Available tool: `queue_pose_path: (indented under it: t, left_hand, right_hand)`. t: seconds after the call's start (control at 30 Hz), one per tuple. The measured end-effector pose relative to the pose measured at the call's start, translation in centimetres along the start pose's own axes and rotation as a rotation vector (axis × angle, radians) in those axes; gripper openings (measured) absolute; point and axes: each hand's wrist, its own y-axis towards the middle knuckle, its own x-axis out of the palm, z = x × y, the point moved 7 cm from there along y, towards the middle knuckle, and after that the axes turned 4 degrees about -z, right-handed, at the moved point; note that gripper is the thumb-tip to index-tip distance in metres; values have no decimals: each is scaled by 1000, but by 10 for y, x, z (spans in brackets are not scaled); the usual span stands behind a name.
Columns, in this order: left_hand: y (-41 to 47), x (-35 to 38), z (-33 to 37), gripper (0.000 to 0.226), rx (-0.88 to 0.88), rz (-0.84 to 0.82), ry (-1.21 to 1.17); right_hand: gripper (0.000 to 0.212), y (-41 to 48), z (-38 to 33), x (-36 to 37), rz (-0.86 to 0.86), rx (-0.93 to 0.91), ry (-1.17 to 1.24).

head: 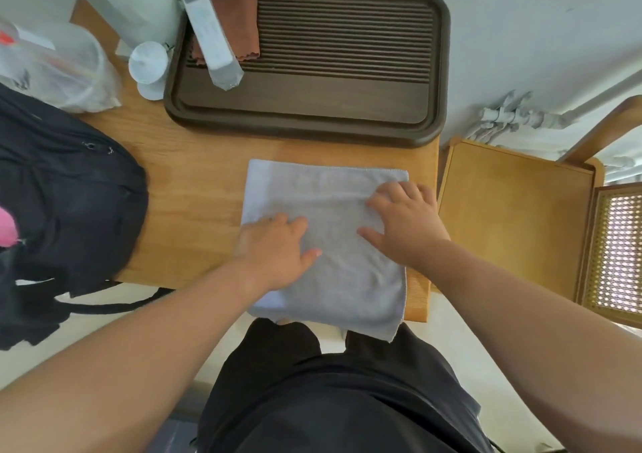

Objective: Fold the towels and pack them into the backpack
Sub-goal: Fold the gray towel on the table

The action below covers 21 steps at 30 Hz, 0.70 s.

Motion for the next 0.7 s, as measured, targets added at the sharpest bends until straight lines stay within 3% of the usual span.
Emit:
queue_pose_path:
  t: [0.13, 0.23, 0.3, 0.57, 0.7]
  left_hand:
    - [33, -35, -29, 48, -14, 240, -21]
    - [56, -41, -52, 63, -49, 200, -82]
    - [67, -42, -64, 61, -67, 178, -95]
    - [76, -59, -82, 28, -73, 200, -15]
    - [75, -79, -84, 6, -46, 283, -36]
  right_hand:
    - [50, 24, 10, -11, 71, 131, 82]
    - [50, 37, 15, -13, 22, 227, 72]
    - [50, 43, 17, -15, -4, 266, 62]
    - [26, 58, 12, -27, -110, 257, 13]
    - [19, 63, 15, -39, -82, 263, 26]
